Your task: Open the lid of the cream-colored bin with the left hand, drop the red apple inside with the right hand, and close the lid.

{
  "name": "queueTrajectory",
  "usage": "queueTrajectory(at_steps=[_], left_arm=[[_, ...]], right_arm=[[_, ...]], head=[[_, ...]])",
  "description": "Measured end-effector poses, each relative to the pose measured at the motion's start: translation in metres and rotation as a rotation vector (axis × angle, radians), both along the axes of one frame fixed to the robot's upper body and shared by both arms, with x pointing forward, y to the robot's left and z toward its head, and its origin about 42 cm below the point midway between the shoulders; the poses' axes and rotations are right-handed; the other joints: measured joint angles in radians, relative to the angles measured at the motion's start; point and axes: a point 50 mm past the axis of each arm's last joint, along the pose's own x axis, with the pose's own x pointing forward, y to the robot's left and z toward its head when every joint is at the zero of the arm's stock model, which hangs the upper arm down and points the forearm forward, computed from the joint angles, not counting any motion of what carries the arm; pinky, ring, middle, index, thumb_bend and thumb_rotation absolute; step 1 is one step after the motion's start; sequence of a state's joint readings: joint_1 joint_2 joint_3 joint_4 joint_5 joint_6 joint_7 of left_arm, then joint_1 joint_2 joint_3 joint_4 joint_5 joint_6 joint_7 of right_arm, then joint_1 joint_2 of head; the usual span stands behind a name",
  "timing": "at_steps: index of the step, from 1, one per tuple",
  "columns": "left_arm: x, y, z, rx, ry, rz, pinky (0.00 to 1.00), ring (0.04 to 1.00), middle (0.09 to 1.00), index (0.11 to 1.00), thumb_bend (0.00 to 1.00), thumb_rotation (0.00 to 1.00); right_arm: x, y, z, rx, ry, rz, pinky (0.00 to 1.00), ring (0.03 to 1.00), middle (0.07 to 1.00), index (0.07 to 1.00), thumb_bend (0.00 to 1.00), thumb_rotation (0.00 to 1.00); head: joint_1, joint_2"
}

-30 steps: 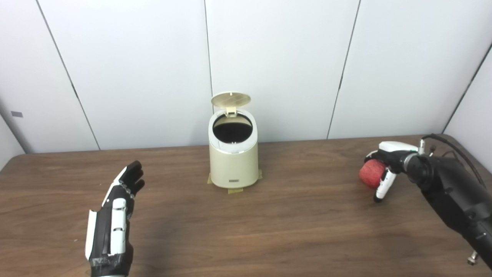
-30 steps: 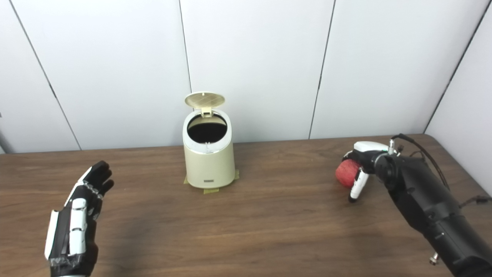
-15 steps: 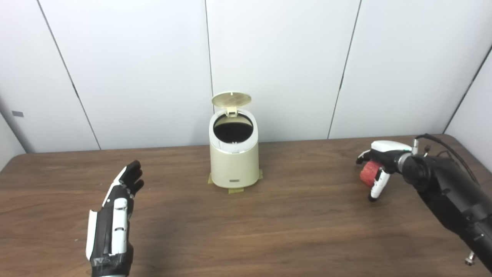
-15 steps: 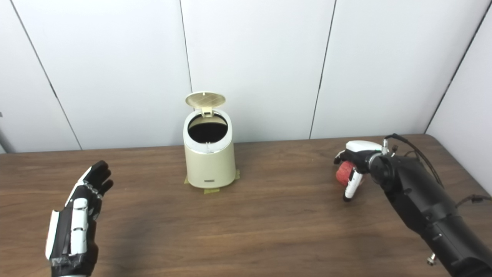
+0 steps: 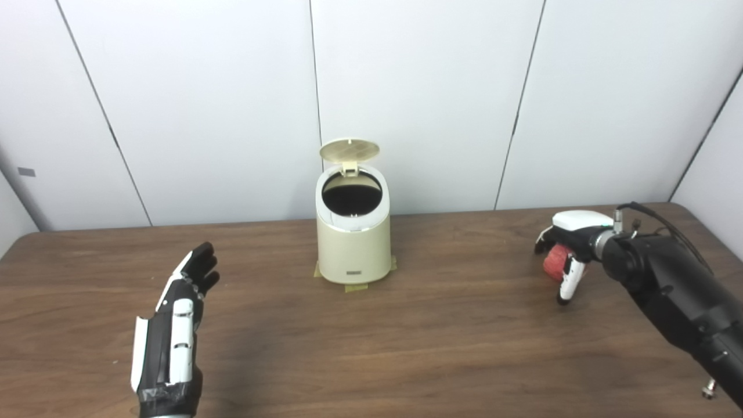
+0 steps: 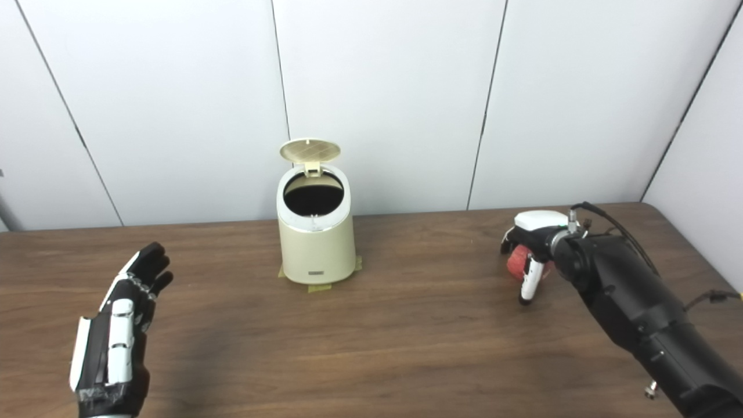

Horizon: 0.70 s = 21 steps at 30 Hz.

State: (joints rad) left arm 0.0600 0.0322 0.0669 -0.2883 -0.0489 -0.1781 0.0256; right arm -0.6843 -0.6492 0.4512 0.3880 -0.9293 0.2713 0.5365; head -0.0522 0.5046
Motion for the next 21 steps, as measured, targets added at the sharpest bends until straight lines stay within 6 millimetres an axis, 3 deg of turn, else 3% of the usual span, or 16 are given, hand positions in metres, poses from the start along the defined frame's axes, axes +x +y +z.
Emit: queueTrajectory(at_steps=[2, 7, 21], left_arm=[[0.0, 0.0, 0.0, 0.0, -0.001, 0.0, 0.87, 0.902, 0.908, 0.861, 0.24, 0.88], [0.0, 0.001, 0.0, 0.004, 0.0, 0.005, 0.87, 0.906, 0.908, 0.857, 0.24, 0.88], [0.0, 0.001, 0.0, 0.015, 0.002, 0.01, 0.87, 0.911, 0.91, 0.861, 0.25, 0.9]], right_arm=[[0.004, 0.0, -0.003, -0.027, -0.055, -0.013, 0.27, 0.382, 0.415, 0.509, 0.53, 0.0], [-0.001, -0.005, -0.01, -0.002, -0.185, -0.015, 0.36, 0.459, 0.462, 0.5, 0.53, 0.0], [-0.006, -0.01, -0.012, 0.05, -0.215, -0.015, 0.39, 0.473, 0.48, 0.491, 0.53, 0.0]], head=[[0.0, 0.0], [0.0, 0.0], [0.0, 0.0]])
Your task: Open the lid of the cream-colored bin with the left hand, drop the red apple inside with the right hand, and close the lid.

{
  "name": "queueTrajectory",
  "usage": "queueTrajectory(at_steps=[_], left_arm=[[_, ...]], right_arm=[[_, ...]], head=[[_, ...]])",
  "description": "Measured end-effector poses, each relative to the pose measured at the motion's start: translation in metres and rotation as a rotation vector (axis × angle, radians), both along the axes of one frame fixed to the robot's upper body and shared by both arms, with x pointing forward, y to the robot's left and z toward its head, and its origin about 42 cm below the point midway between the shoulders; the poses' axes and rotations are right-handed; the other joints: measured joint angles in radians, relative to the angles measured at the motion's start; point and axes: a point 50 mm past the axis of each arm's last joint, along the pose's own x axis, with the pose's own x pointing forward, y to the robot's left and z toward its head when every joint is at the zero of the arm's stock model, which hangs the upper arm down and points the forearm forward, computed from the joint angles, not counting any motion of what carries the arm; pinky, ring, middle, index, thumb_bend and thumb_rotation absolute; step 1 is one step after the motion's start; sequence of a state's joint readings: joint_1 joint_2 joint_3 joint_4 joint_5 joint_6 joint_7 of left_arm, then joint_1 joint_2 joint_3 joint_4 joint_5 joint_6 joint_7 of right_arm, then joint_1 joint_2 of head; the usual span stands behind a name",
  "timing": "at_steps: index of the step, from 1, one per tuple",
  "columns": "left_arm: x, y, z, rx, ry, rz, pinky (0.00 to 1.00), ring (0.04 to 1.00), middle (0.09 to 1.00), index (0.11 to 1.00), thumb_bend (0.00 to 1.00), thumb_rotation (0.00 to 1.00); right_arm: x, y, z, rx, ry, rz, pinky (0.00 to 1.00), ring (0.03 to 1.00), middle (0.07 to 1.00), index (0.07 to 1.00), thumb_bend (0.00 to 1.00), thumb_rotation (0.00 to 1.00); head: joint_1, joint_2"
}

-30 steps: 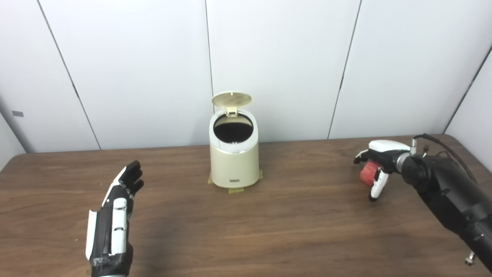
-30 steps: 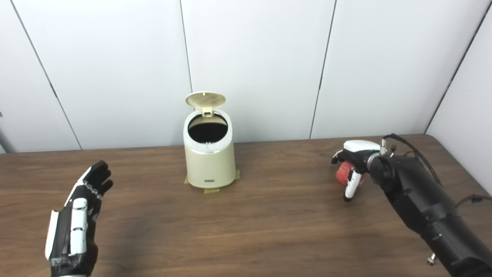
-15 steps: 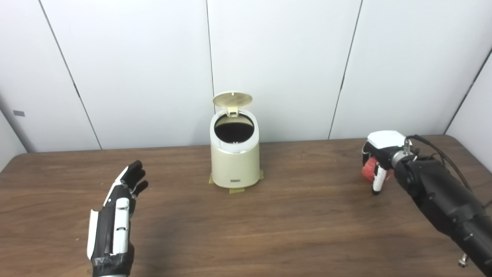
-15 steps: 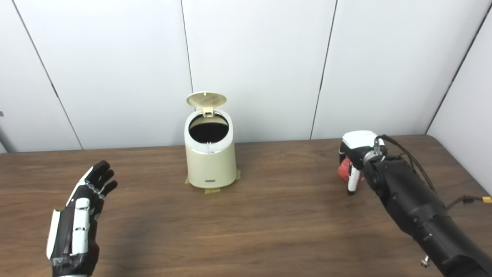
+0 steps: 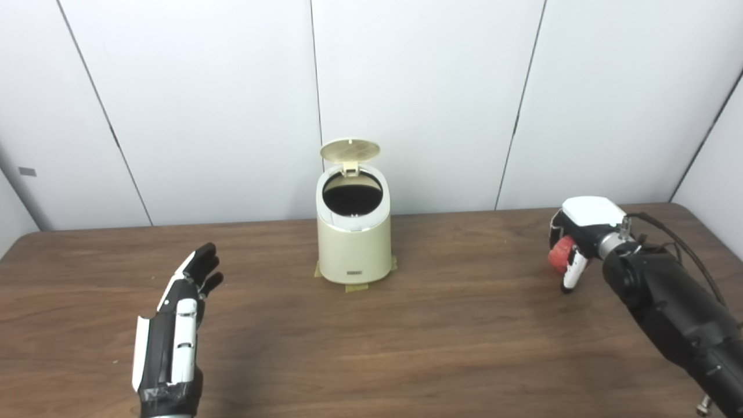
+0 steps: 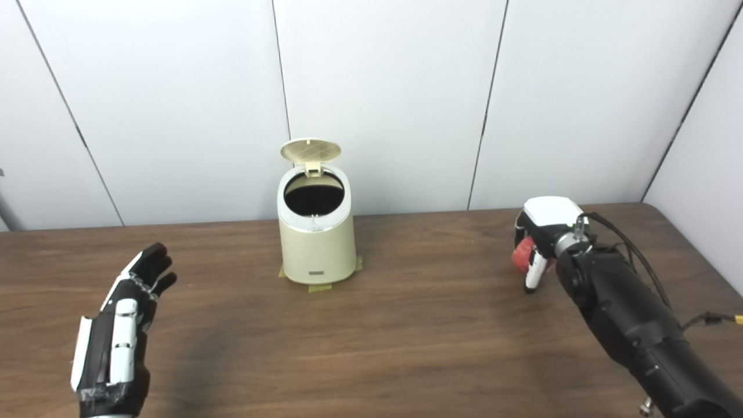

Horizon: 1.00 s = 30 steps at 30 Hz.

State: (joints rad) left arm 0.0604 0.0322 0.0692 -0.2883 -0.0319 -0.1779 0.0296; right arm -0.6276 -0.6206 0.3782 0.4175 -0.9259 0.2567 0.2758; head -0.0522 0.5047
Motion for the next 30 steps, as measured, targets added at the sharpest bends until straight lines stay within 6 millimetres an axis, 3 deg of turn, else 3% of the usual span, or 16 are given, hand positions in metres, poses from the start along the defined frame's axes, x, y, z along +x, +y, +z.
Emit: queueTrajectory(at_steps=[3, 7, 10, 15, 16, 19, 25, 28, 29, 30], left_arm=[[0.0, 0.0, 0.0, 0.002, 0.0, -0.001, 0.87, 0.912, 0.912, 0.863, 0.24, 0.9], [0.0, -0.001, -0.001, 0.018, 0.004, 0.002, 0.92, 0.923, 0.917, 0.871, 0.23, 0.95], [0.0, 0.0, -0.001, 0.048, 0.008, 0.01, 0.97, 0.935, 0.921, 0.878, 0.22, 0.98], [0.001, 0.0, -0.002, 0.058, 0.012, 0.013, 0.97, 0.95, 0.931, 0.887, 0.19, 0.97], [0.001, -0.001, -0.002, 0.057, 0.012, 0.011, 0.98, 0.954, 0.933, 0.887, 0.2, 0.97], [0.001, -0.001, -0.002, 0.053, 0.012, 0.009, 0.95, 0.946, 0.93, 0.886, 0.19, 0.94], [0.001, -0.002, -0.004, 0.051, 0.02, 0.005, 0.95, 0.948, 0.938, 0.897, 0.19, 0.96], [0.001, -0.003, -0.004, 0.051, 0.02, 0.002, 0.94, 0.947, 0.938, 0.897, 0.2, 0.97], [0.001, -0.003, -0.005, 0.051, 0.02, 0.002, 0.94, 0.946, 0.938, 0.897, 0.2, 0.97], [0.001, -0.003, -0.005, 0.051, 0.021, 0.002, 0.94, 0.944, 0.938, 0.898, 0.2, 0.97]], right_arm=[[-0.001, 0.002, 0.003, 0.015, -0.001, 0.001, 0.36, 0.442, 0.46, 0.492, 0.53, 0.0], [-0.005, 0.022, 0.02, 0.031, -0.027, 0.062, 0.35, 0.434, 0.458, 0.49, 0.53, 0.0], [-0.014, 0.046, 0.044, 0.043, -0.065, 0.156, 0.34, 0.424, 0.459, 0.486, 0.53, 0.0], [-0.036, 0.085, 0.082, 0.049, -0.154, 0.339, 0.27, 0.365, 0.444, 0.48, 0.53, 0.0], [-0.041, 0.093, 0.089, 0.05, -0.168, 0.373, 0.32, 0.412, 0.511, 0.47, 0.52, 0.0], [-0.052, 0.112, 0.104, 0.022, -0.194, 0.455, 0.32, 0.423, 0.55, 0.456, 0.52, 0.0], [-0.059, 0.151, 0.139, -0.031, -0.279, 0.567, 0.43, 0.475, 0.553, 0.45, 0.52, 0.0], [-0.06, 0.168, 0.149, -0.012, -0.323, 0.606, 0.37, 0.487, 0.503, 0.471, 0.53, 0.0], [-0.062, 0.174, 0.151, 0.004, -0.335, 0.617, 0.4, 0.543, 0.567, 0.474, 0.52, 0.06], [-0.063, 0.18, 0.152, 0.02, -0.34, 0.627, 0.4, 0.53, 0.56, 0.476, 0.52, 0.09]], head=[[-0.002, 0.0], [0.003, 0.0], [0.0, -0.002], [0.003, -0.003], [0.003, -0.003], [0.005, -0.003], [0.009, -0.006], [0.009, -0.008], [0.009, -0.008], [0.011, -0.008]])
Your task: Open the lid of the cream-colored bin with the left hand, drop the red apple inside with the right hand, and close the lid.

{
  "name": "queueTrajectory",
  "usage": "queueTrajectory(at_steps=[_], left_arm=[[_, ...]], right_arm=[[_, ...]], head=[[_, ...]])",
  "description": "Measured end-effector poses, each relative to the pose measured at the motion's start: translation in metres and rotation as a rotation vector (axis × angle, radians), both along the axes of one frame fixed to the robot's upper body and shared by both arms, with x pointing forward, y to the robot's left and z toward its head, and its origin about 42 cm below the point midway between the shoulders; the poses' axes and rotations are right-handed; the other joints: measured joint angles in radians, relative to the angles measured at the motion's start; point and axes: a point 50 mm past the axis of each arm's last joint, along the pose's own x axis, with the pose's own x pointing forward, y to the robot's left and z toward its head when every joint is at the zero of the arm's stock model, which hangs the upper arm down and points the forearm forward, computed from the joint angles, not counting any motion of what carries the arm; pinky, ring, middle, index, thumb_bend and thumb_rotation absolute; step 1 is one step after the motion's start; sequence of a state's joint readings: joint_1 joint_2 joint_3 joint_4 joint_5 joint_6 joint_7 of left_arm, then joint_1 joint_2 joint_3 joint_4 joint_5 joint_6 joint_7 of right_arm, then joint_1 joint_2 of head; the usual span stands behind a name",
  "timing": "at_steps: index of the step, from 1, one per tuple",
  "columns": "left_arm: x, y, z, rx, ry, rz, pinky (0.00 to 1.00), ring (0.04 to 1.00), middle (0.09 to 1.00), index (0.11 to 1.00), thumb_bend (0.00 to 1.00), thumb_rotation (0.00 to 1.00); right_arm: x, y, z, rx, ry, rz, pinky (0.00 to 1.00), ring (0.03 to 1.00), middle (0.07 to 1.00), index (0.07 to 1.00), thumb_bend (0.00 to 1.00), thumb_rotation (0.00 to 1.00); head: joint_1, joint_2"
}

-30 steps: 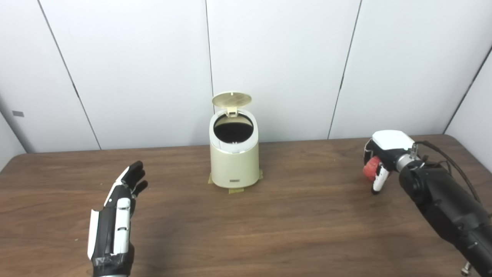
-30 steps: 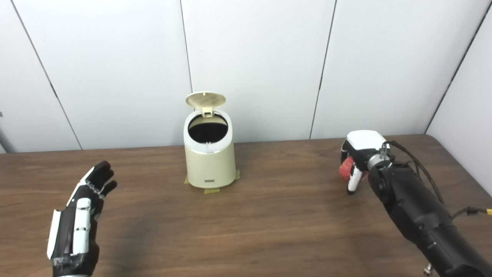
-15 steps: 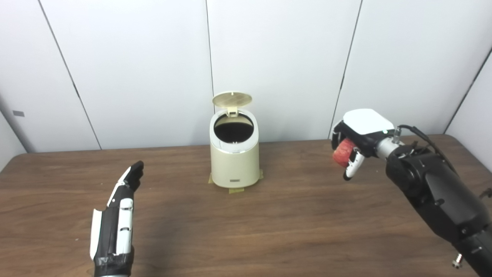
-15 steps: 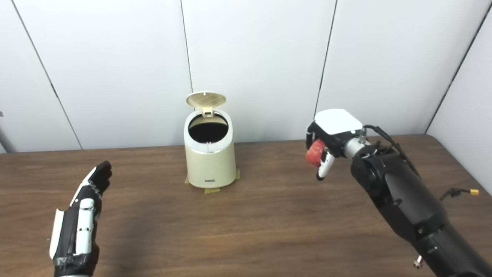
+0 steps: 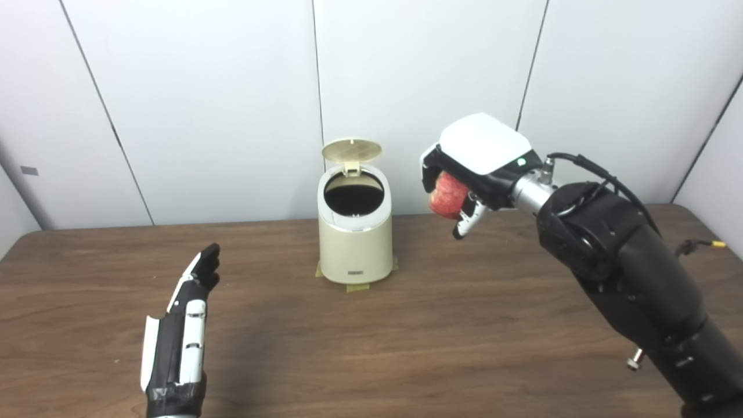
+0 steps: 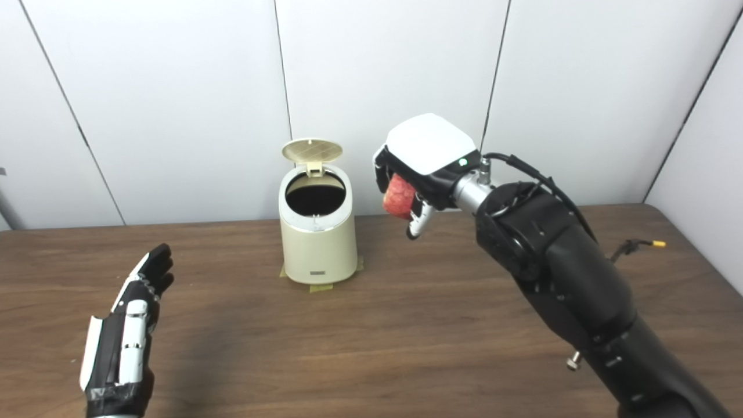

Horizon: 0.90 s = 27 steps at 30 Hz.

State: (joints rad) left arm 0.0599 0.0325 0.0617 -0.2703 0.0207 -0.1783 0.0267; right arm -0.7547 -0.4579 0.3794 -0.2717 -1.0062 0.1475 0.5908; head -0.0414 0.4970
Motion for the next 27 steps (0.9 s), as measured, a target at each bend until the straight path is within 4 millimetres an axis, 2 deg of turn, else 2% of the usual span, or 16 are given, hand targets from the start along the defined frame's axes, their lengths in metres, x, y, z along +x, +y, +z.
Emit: queueTrajectory(at_steps=[1, 3, 4, 6, 8, 12, 16, 18, 23, 27], left_arm=[[0.0, 0.0, 0.0, 0.0, 0.001, -0.001, 0.94, 0.944, 0.938, 0.899, 0.2, 0.97], [0.0, -0.001, 0.0, 0.0, 0.001, -0.002, 0.94, 0.944, 0.939, 0.9, 0.2, 0.98], [0.0, -0.001, 0.0, 0.0, 0.001, -0.002, 0.93, 0.943, 0.938, 0.9, 0.2, 0.98], [0.0, -0.002, 0.0, -0.001, 0.001, -0.003, 0.94, 0.946, 0.939, 0.901, 0.19, 0.98], [0.0, -0.003, 0.0, -0.003, 0.001, -0.005, 0.94, 0.948, 0.942, 0.903, 0.2, 0.98], [0.0, -0.004, 0.0, -0.002, 0.001, -0.008, 0.94, 0.947, 0.943, 0.904, 0.21, 0.98], [0.0, -0.005, -0.001, -0.003, 0.001, -0.008, 0.93, 0.942, 0.938, 0.897, 0.21, 0.95], [0.0, -0.006, -0.001, -0.004, 0.001, -0.008, 0.92, 0.939, 0.935, 0.895, 0.21, 0.94], [0.0, -0.008, -0.001, -0.006, 0.002, -0.013, 0.94, 0.951, 0.944, 0.904, 0.22, 0.95], [0.0, -0.009, -0.001, -0.006, 0.002, -0.016, 0.95, 0.957, 0.946, 0.906, 0.21, 0.98]], right_arm=[[0.0, 0.006, 0.001, 0.011, 0.002, 0.012, 0.41, 0.511, 0.558, 0.458, 0.52, 0.04], [-0.001, 0.015, 0.003, 0.029, -0.001, 0.033, 0.51, 0.502, 0.554, 0.439, 0.52, 0.01], [-0.001, 0.02, 0.006, 0.039, -0.007, 0.043, 0.51, 0.486, 0.553, 0.434, 0.52, 0.0], [-0.002, 0.029, 0.011, 0.063, -0.029, 0.07, 0.35, 0.419, 0.558, 0.446, 0.51, 0.0], [0.0, 0.038, 0.015, 0.085, -0.059, 0.104, 0.3, 0.406, 0.563, 0.45, 0.51, 0.0], [0.009, 0.052, 0.014, 0.116, -0.099, 0.146, 0.32, 0.435, 0.567, 0.44, 0.51, 0.0], [0.02, 0.06, 0.002, 0.105, -0.07, 0.151, 0.31, 0.428, 0.569, 0.448, 0.51, 0.0], [0.025, 0.064, -0.003, 0.091, -0.064, 0.15, 0.28, 0.391, 0.57, 0.46, 0.51, 0.0], [0.043, 0.075, -0.008, 0.074, -0.102, 0.2, 0.3, 0.429, 0.564, 0.454, 0.51, 0.0], [0.055, 0.081, -0.017, 0.075, -0.122, 0.213, 0.29, 0.42, 0.561, 0.46, 0.51, 0.0]], head=[[0.0, -0.002], [0.003, -0.002], [0.003, -0.002], [0.005, -0.002], [0.006, -0.002], [0.012, 0.0], [0.017, 0.0], [0.017, 0.0], [0.02, 0.0], [0.025, -0.002]])
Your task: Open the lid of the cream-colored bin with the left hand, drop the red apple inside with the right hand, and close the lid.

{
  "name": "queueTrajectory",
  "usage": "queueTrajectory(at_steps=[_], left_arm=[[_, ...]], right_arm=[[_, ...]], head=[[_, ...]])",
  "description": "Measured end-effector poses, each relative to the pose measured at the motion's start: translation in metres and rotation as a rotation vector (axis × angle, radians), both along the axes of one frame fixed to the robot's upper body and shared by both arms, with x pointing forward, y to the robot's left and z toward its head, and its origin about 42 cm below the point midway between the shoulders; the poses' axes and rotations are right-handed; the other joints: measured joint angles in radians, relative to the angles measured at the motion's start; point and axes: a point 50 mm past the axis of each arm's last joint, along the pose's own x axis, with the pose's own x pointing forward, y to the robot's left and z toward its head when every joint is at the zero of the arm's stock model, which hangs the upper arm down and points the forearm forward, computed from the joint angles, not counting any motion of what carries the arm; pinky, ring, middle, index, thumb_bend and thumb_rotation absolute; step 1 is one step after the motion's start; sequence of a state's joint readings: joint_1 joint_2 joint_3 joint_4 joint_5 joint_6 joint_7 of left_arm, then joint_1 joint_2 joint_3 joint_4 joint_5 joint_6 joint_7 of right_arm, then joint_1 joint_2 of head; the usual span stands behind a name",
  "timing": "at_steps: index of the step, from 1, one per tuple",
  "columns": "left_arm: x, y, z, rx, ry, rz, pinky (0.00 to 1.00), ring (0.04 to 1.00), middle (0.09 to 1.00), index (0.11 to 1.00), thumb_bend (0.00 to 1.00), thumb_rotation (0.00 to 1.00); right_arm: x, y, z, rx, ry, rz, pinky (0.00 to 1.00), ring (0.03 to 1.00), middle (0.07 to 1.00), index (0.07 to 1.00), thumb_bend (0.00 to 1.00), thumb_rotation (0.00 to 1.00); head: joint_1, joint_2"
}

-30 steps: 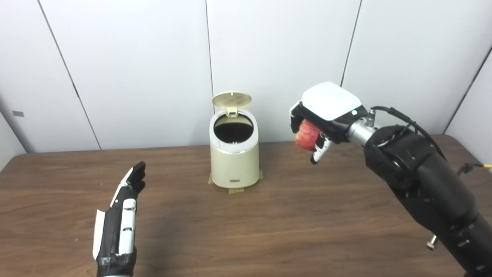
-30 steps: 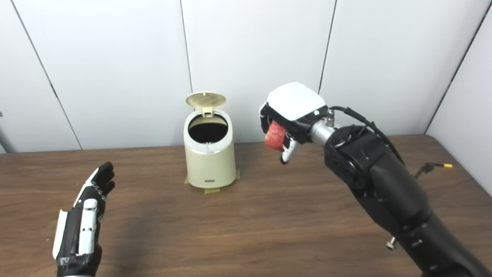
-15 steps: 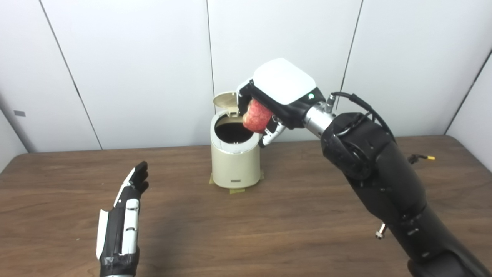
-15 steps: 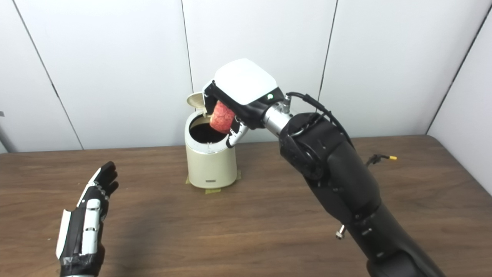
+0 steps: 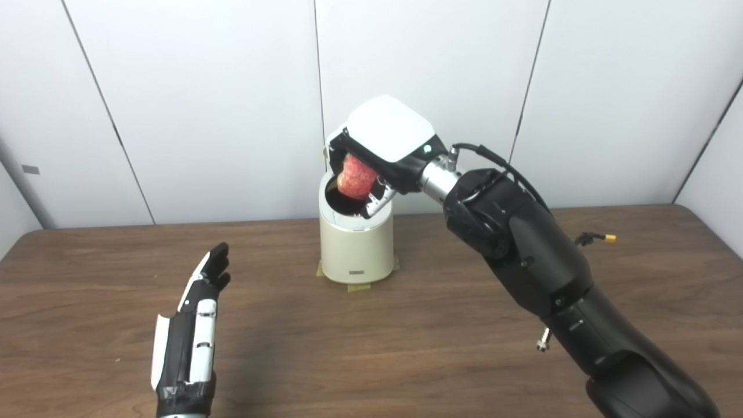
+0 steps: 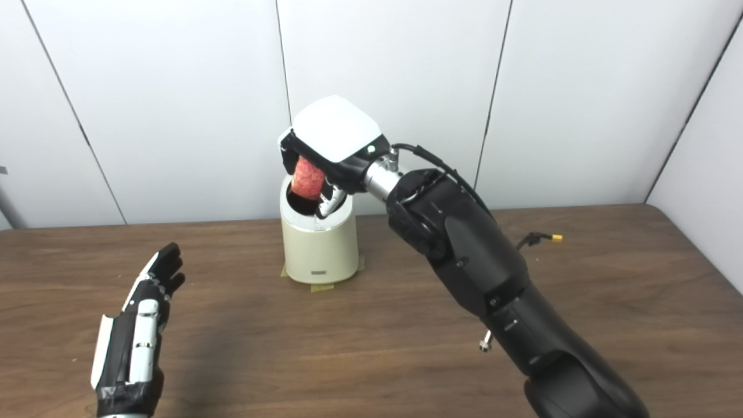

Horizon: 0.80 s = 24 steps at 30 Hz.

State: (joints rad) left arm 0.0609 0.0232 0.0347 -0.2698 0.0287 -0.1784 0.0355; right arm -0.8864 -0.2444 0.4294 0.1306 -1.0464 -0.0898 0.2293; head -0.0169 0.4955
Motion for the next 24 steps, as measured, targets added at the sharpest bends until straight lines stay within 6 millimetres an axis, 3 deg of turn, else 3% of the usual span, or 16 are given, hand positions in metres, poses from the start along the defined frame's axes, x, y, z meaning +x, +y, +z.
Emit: queueTrajectory(at_steps=[6, 12, 17, 24], left_arm=[[0.0, -0.002, 0.0, -0.002, 0.0, -0.006, 0.95, 0.958, 0.948, 0.908, 0.21, 0.95], [0.0, -0.005, 0.002, -0.005, -0.006, -0.015, 0.93, 0.955, 0.947, 0.906, 0.19, 0.93], [0.0, -0.008, 0.002, -0.007, -0.007, -0.022, 0.93, 0.953, 0.947, 0.906, 0.2, 0.92], [-0.001, -0.009, 0.003, -0.009, -0.009, -0.025, 0.93, 0.952, 0.939, 0.895, 0.2, 0.9]], right_arm=[[0.016, 0.001, -0.019, -0.003, 0.023, -0.006, 0.27, 0.398, 0.539, 0.479, 0.51, 0.0], [0.031, -0.003, -0.032, 0.027, -0.002, -0.007, 0.35, 0.434, 0.553, 0.479, 0.5, 0.0], [0.035, -0.001, -0.045, 0.013, -0.011, 0.0, 0.35, 0.425, 0.55, 0.475, 0.5, 0.0], [0.038, 0.0, -0.046, 0.003, -0.04, 0.008, 0.35, 0.43, 0.559, 0.467, 0.5, 0.0]], head=[[0.002, 0.003], [0.008, 0.008], [0.011, 0.009], [0.012, 0.008]])
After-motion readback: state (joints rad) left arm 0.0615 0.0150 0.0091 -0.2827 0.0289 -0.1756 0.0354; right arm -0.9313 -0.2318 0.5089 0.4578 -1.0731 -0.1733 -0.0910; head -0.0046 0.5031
